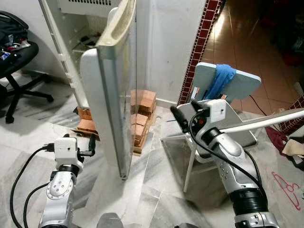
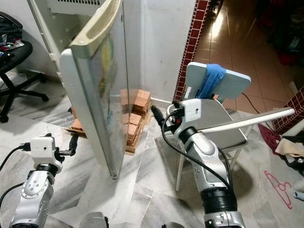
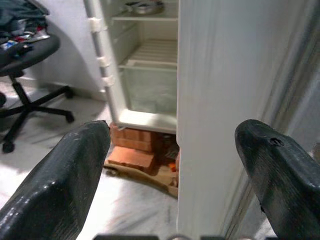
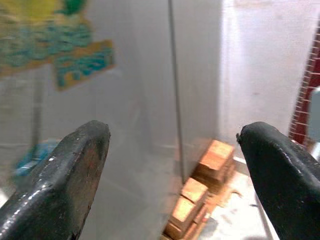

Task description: Restocking fridge

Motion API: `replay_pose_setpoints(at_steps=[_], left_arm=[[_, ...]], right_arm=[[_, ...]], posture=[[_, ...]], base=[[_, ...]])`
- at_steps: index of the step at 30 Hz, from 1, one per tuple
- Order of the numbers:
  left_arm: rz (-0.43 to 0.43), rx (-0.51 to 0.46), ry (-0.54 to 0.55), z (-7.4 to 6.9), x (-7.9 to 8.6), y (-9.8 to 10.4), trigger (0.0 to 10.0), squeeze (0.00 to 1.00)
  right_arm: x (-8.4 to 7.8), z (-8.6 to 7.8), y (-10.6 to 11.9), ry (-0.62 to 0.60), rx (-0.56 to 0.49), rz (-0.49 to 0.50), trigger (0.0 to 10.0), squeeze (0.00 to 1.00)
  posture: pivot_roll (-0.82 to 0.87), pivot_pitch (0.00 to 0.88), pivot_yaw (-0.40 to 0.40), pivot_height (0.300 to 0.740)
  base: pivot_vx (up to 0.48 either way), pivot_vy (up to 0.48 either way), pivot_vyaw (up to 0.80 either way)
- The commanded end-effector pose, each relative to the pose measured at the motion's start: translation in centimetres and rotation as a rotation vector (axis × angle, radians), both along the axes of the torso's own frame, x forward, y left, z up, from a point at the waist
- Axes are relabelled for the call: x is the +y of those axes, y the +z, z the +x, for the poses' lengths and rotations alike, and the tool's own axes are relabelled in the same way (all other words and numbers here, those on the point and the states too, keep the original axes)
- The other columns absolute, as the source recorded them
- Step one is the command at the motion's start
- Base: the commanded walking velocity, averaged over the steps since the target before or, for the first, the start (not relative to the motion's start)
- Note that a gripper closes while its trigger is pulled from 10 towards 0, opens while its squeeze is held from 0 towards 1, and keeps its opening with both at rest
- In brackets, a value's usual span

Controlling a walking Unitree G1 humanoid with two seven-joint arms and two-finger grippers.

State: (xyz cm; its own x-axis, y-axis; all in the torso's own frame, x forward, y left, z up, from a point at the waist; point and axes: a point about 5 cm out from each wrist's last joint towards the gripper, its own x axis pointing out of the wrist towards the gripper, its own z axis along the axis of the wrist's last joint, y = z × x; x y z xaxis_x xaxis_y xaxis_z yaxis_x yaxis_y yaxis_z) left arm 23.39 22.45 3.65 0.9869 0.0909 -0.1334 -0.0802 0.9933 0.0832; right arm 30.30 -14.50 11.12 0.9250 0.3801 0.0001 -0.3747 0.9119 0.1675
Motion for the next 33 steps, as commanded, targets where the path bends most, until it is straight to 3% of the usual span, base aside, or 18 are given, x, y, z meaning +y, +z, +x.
replay_pose_setpoints(at_steps=[1, 6, 11, 17, 21, 28, 33], left_arm=[[0.033, 0.014, 0.032, -0.5, 0.7, -0.3, 10.0, 0.00], [0.028, 0.025, 0.029, -0.6, 0.8, -0.5, 10.0, 0.00], [0.014, 0.032, 0.019, -0.5, 0.7, -0.4, 10.0, 0.00], [-0.003, -0.002, -0.032, 0.7, -0.8, 0.4, 10.0, 0.00], [-0.007, -0.007, -0.027, 1.1, -0.8, 0.6, 10.0, 0.00], [0.024, -0.007, 0.039, 1.8, 1.5, 1.0, 10.0, 0.00], [0.023, -0.019, 0.019, 2.5, 1.4, 1.6, 10.0, 0.00]], right_arm=[[-0.5, 0.4, 0.3, -0.061, -0.024, -0.014, 10.0, 0.00], [-0.8, 0.5, 0.2, -0.145, -0.046, -0.011, 10.0, 0.00], [-1.2, -0.6, -0.6, -0.214, -0.038, 0.009, 10.0, 0.00], [-1.1, -1.2, -1.3, -0.259, -0.028, 0.004, 10.0, 0.00], [-0.8, -1.1, -1.3, -0.263, -0.030, 0.004, 10.0, 0.00], [-1.1, -1.0, -1.2, -0.290, -0.039, -0.008, 10.0, 0.00], [-1.4, -0.8, -1.2, -0.301, -0.039, -0.016, 10.0, 0.00]], posture=[[0.11, 0.000, -0.044, 0.740], [0.11, 0.000, -0.048, 0.740], [0.10, 0.000, -0.048, 0.740], [0.09, 0.000, -0.038, 0.740], [0.09, 0.000, -0.032, 0.740], [0.09, 0.000, -0.030, 0.740], [0.09, 0.000, -0.023, 0.740]], base=[[0.000, 0.000, 0.00], [0.000, 0.000, 0.00], [0.000, 0.000, 0.00], [0.000, 0.000, 0.00], [0.000, 0.000, 0.00], [0.000, 0.000, 0.00], [0.000, 0.000, -0.25]])
